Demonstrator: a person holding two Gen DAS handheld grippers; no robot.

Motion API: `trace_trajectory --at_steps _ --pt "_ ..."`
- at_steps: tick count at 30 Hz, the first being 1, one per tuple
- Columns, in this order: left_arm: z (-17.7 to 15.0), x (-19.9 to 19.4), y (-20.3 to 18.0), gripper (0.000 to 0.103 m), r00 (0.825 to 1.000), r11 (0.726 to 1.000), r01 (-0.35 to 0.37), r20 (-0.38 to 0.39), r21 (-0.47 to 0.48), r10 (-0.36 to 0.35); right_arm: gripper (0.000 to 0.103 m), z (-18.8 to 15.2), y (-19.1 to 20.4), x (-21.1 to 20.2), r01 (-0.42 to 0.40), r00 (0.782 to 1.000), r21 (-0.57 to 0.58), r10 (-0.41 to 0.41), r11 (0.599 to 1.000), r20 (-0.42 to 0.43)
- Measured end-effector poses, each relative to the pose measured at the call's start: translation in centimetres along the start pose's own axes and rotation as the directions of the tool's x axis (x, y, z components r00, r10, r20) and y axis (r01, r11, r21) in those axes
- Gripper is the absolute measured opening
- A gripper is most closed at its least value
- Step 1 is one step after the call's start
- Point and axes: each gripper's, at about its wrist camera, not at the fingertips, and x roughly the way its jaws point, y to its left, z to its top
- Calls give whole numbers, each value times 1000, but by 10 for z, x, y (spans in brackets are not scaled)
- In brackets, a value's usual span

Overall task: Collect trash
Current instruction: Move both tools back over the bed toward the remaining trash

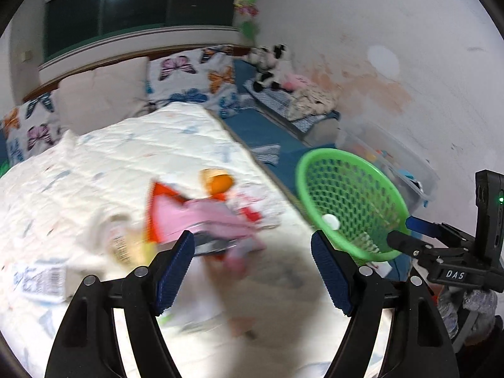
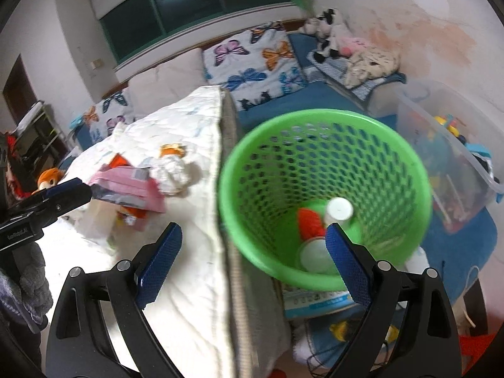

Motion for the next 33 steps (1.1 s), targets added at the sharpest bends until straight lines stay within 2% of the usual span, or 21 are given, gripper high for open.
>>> trace_trajectory --at_steps 10,15,18,23,25,28,33 --pt "-27 -42 79 74 992 985 -123 18 -119 126 93 8 52 19 -92 995 -76 90 993 -30" --pt "-42 -60 114 76 983 978 -181 14 -103 184 93 7 72 23 -114 993 -113 110 987 -43" --pt "-46 -67 132 79 982 981 -188 -4 -56 188 93 8 80 24 -121 992 -126 115 985 -52" --pt "-47 -70 155 80 981 980 -182 -55 74 187 93 7 97 27 -148 987 -143 137 979 -83" --pt "-46 -67 163 80 977 971 -189 -69 147 201 93 6 106 29 -163 984 -151 149 975 -97" --pt "-43 -61 169 80 976 951 -161 -98 264 192 93 4 119 35 -219 969 -126 201 967 -142" --pt "-40 -52 170 80 978 917 -109 -122 384 167 93 3 142 52 -270 948 -89 248 959 -199"
